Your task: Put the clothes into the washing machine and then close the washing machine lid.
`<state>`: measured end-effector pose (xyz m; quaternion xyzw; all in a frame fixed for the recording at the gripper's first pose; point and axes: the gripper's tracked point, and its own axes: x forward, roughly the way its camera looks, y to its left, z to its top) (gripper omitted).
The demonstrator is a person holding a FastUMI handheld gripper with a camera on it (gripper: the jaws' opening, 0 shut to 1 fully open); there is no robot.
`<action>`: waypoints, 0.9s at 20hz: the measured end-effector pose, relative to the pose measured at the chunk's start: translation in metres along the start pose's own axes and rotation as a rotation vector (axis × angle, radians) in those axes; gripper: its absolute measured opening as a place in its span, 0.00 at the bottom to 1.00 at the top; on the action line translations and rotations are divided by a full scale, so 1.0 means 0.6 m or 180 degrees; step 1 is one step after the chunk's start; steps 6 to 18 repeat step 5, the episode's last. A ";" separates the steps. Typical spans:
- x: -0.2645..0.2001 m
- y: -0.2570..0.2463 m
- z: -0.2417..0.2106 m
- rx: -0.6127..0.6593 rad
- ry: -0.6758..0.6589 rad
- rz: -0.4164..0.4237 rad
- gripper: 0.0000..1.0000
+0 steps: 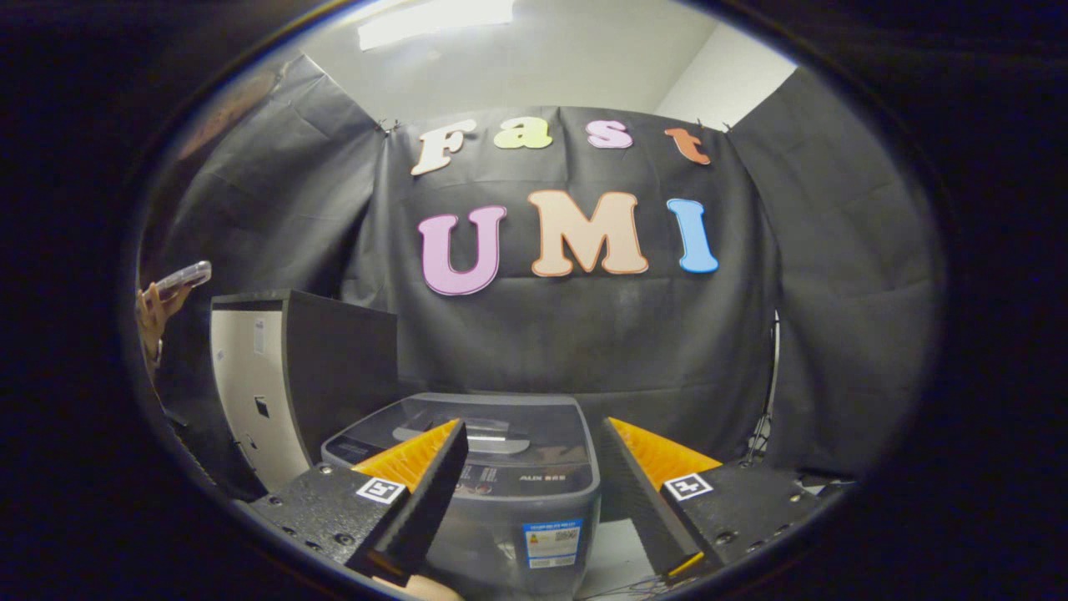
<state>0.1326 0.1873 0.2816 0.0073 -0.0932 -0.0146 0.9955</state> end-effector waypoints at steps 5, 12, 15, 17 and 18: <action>-0.027 0.004 -0.046 0.0121 0.0116 -0.0025 0.97; -0.027 0.004 -0.046 0.0121 0.0116 -0.0025 0.97; -0.027 0.004 -0.046 0.0121 0.0116 -0.0025 0.97; -0.027 0.004 -0.046 0.0121 0.0116 -0.0025 0.97; -0.027 0.004 -0.046 0.0121 0.0116 -0.0025 0.97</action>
